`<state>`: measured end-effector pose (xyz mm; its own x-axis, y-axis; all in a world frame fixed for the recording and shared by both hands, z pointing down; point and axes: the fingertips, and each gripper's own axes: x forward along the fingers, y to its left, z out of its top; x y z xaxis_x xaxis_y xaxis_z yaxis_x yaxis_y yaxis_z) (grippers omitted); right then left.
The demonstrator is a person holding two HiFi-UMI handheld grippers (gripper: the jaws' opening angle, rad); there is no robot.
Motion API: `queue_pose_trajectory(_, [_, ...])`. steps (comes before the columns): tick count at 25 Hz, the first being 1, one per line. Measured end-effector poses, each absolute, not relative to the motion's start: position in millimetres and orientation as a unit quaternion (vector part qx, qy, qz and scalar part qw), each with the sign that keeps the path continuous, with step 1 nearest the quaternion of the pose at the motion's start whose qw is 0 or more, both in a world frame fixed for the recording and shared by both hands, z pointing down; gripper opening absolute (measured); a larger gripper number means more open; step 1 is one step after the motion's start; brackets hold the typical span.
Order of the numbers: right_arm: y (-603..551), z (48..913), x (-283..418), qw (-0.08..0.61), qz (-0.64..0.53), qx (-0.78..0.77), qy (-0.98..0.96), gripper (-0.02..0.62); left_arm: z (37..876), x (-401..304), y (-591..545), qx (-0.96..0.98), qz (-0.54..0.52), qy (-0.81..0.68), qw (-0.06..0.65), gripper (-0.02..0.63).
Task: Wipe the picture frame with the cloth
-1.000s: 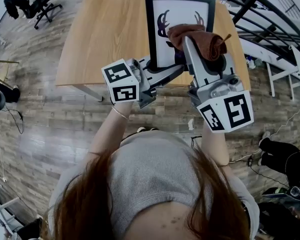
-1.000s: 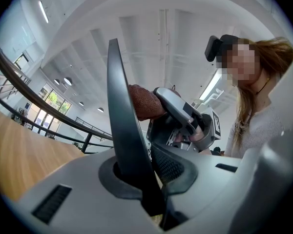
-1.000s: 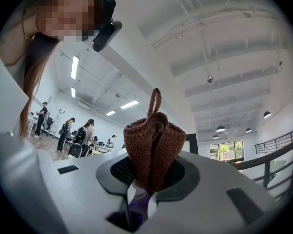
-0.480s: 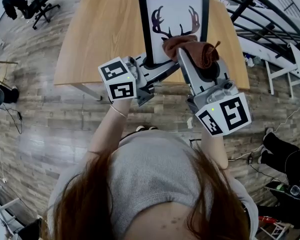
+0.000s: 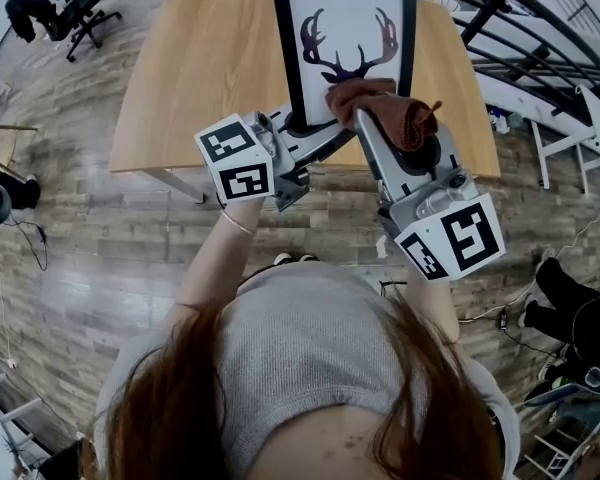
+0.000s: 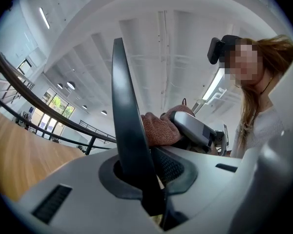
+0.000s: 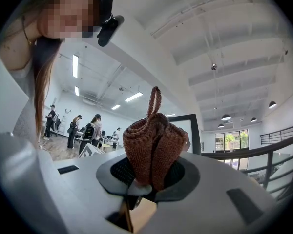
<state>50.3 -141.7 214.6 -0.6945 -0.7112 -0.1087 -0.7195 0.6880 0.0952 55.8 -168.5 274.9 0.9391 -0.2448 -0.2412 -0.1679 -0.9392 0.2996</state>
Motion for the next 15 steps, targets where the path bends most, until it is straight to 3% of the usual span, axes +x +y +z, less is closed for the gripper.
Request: queue_pose_trajectory(15, [-129, 201, 59, 0.089, 0.068, -0.376, 0.920, 0.097, 272, 54, -166, 0.978, -0.133, -0.097, 0.126, 0.067])
